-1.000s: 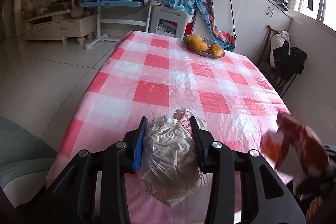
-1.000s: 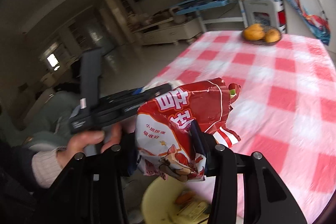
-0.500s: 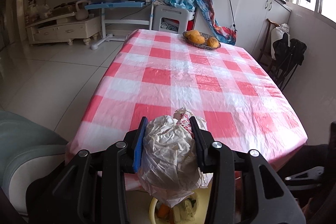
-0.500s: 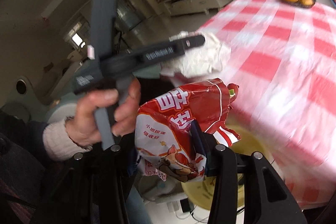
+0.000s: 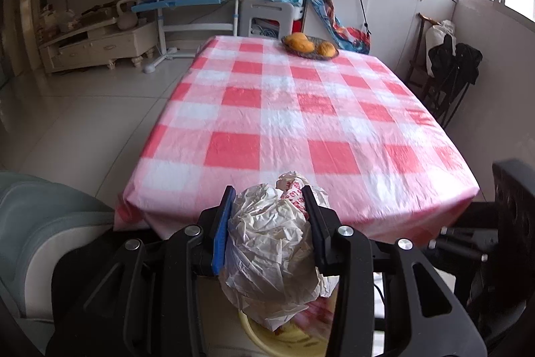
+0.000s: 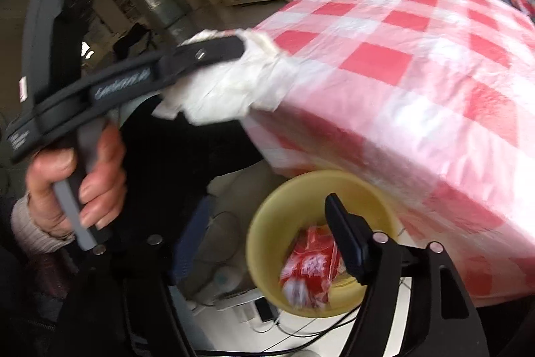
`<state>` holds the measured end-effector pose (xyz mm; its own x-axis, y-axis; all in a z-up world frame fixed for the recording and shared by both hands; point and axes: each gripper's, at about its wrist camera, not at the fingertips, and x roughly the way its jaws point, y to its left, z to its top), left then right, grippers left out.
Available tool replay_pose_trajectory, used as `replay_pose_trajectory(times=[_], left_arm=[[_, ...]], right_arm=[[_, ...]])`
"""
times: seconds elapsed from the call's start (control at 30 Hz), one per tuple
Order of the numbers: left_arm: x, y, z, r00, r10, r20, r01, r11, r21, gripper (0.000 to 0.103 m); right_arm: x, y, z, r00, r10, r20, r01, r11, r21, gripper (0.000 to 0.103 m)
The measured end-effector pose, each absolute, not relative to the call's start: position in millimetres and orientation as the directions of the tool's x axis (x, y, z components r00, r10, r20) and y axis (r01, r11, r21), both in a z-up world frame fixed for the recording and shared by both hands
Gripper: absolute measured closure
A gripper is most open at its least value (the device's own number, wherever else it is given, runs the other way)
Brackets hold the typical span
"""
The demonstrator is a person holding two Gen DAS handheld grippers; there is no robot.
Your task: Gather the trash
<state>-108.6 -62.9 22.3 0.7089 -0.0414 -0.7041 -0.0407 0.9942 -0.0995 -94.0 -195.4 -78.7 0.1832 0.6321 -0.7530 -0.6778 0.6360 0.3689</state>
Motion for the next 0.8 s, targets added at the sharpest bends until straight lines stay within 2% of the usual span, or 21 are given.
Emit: replay_pose_trajectory(times=[0.13,0.4,0.5,0.67,0.8], left_arm=[[-115.0,-68.6,8.2,0.645,-0.096,-0.758,-0.029,0.988,-0.15,0.065],[-124.3,-91.0,-30.1,0.502,-0.123,-0.856,0.018,0.991,-0.131,0.063],[-129.6,-93.5,-26.9,0.516,-0.103,-0.851,0.012,0.993,-0.113,0.057],[-136.8,-87.3,-8.5,0.601,-0.052,-0.798,-0.03,0.996,-0.087,0.04],[-141.5,-77.5,2.3,0.645,-0.028,-0.764,-0.069,0.993,-0.095,0.036]], right_arm=[[-98.5,-200.3,-76.3,0.283,0.565,-0.775,-0.661,0.7,0.269,0.017],[-105.2,-209.5,-70.4,0.471,0.405,-0.784,-0.577,0.814,0.074,0.011],[-109.9,-216.4,-66.0,0.533,0.354,-0.768,-0.545,0.838,0.007,0.008],[-117.3,-218.5,-60.9,0.595,0.284,-0.751,-0.501,0.863,-0.07,0.008],[-122.1,-218.2,-60.2,0.628,0.236,-0.741,-0.469,0.875,-0.119,0.008]])
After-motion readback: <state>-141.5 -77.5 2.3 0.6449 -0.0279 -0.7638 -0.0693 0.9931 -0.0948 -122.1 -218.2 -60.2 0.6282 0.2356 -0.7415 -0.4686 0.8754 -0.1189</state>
